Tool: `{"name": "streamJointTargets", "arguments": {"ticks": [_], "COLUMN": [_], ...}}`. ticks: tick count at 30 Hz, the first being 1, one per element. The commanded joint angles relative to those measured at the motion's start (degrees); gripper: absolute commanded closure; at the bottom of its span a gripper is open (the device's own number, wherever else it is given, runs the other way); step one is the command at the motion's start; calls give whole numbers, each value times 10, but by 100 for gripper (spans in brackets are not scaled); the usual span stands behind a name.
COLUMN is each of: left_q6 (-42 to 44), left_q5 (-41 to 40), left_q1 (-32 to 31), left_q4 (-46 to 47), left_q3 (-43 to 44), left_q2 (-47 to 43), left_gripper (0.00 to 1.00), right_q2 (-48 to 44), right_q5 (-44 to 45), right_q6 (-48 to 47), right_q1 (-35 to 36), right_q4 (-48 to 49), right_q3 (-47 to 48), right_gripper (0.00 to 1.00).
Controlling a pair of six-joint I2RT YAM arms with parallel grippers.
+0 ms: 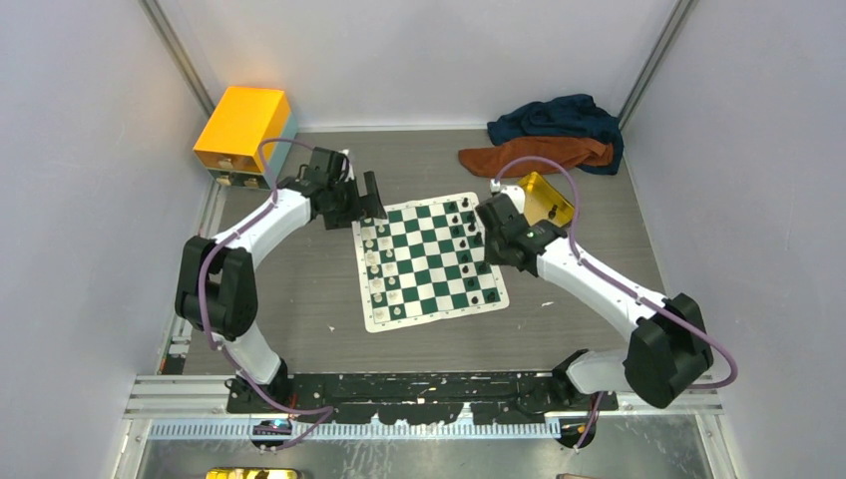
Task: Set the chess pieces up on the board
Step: Place the chess piece on the chessboard.
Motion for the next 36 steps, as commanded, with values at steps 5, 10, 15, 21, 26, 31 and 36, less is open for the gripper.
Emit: {"name": "streamJointTargets", "arguments": {"ticks": [5,10,15,21,26,31,36], "left_q6": [7,8,8,8,10,11,11], "left_q5": [0,-1,-1,-2,-3,-2,1], "left_q1": [-2,-2,-2,-2,-2,-2,-2], "left_q4": [7,7,9,10,12,12,12], "left_q3": [-9,-16,-22,-23,-21,-17,-12], "left_q2": [-39,-42,-43,-39,-33,-26,-18], "left_gripper": [0,0,0,0,0,0,0], "right_q2": [-54,-47,-25,7,26,41,53], "right_q5": [16,4,1,-6,-5,-3,-2], "right_q6": [37,35,33,31,28,25,25], "right_q1": [34,43,48,47,47,47,48], "right_q4": [35,65,99,133,159,172,183], "right_q3": [-77,-104,-119,-127,-135,-139,-142], "right_gripper": [99,99,99,99,99,99,99]}}
